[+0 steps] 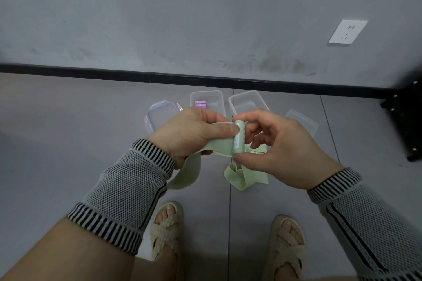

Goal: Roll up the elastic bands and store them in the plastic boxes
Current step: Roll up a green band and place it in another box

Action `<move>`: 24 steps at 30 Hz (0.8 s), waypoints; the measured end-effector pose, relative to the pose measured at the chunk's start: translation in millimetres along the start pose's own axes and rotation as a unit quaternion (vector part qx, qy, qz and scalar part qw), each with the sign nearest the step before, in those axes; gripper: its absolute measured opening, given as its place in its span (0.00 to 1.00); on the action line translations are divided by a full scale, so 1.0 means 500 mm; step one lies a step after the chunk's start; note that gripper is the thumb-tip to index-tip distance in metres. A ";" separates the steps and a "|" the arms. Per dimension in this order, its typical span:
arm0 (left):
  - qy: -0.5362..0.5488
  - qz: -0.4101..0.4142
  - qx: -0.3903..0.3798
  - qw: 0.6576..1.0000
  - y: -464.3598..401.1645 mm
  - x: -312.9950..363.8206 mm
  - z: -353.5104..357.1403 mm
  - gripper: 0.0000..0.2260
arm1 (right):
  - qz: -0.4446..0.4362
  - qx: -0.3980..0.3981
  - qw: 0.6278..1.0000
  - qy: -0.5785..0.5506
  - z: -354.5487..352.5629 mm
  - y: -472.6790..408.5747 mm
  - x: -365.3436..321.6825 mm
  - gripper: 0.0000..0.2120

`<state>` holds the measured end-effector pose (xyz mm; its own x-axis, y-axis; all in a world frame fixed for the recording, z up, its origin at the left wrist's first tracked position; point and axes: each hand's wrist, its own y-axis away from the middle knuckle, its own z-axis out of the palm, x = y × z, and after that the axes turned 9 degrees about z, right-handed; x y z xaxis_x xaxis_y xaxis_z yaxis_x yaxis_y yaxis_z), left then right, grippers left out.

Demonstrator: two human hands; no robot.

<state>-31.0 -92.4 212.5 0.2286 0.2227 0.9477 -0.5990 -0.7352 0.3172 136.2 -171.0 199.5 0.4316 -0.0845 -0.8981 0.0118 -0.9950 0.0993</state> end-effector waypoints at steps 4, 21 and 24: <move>-0.008 -0.008 0.014 1.000 -0.006 -0.001 0.011 0.06 | -0.008 0.019 1.000 0.011 -0.004 -0.002 0.008 0.22; 0.074 0.009 0.031 0.997 -0.003 0.002 0.018 0.07 | 0.019 -0.008 0.998 -0.066 0.001 -0.011 0.005 0.33; 0.090 0.010 0.010 0.996 -0.001 0.004 0.017 0.05 | 0.023 -0.011 0.996 -0.080 -0.004 -0.009 -0.003 0.28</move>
<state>-23.8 -97.1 214.0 0.0736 0.3177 0.9453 -0.5869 -0.7526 0.2986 137.1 -166.1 201.4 0.2827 -0.1387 -0.9491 0.0152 -0.9887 0.1490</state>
